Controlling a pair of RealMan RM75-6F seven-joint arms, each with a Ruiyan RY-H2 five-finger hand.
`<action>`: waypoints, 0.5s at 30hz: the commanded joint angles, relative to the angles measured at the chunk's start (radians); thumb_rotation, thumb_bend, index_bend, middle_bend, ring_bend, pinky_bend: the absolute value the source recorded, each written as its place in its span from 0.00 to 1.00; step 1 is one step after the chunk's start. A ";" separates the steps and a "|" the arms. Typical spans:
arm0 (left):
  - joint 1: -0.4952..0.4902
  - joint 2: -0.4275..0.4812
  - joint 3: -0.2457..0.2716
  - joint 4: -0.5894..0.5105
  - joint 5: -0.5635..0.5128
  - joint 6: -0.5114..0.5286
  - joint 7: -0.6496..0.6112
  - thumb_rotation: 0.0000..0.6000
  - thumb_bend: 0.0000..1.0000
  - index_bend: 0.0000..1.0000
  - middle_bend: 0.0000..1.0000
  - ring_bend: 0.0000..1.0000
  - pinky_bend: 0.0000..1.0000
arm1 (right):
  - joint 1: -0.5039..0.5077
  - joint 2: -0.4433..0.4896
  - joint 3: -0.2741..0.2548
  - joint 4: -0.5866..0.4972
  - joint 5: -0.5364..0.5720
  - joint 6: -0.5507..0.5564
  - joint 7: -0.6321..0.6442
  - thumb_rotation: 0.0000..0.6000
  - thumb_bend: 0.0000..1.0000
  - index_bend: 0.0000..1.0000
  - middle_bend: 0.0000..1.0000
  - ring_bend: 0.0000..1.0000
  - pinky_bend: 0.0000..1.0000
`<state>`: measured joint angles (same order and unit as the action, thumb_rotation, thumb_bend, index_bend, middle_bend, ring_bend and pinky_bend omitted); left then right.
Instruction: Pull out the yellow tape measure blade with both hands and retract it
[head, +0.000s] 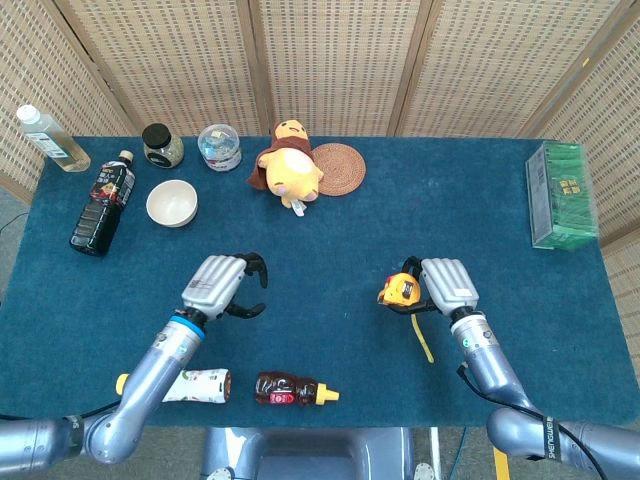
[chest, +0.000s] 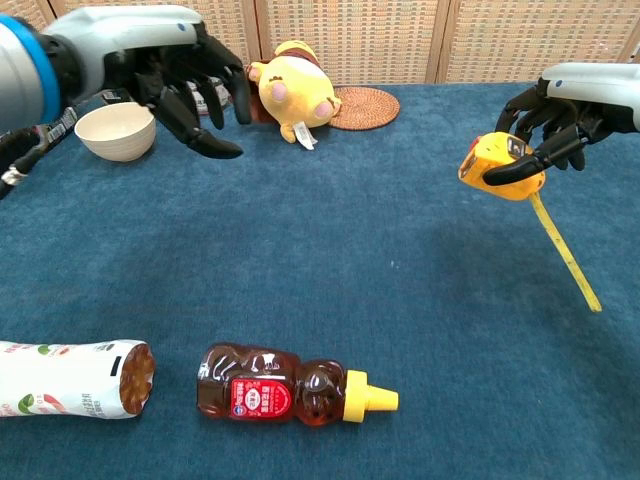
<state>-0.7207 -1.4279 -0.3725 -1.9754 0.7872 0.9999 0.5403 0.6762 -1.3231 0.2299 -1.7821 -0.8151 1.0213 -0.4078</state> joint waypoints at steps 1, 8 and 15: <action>-0.077 -0.069 -0.014 0.048 -0.049 -0.007 0.024 1.00 0.20 0.50 0.38 0.39 0.43 | 0.015 -0.019 0.008 -0.014 0.013 0.017 -0.017 0.63 0.22 0.55 0.58 0.66 0.61; -0.159 -0.160 -0.011 0.084 -0.105 0.075 0.062 1.00 0.19 0.50 0.40 0.41 0.46 | 0.038 -0.051 0.016 -0.032 0.034 0.048 -0.038 0.62 0.23 0.55 0.58 0.66 0.61; -0.213 -0.231 -0.013 0.115 -0.126 0.162 0.101 1.00 0.19 0.50 0.42 0.43 0.49 | 0.059 -0.080 0.017 -0.039 0.038 0.063 -0.054 0.62 0.23 0.55 0.58 0.66 0.61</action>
<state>-0.9215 -1.6438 -0.3856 -1.8703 0.6657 1.1448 0.6296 0.7343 -1.4019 0.2464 -1.8208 -0.7781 1.0828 -0.4612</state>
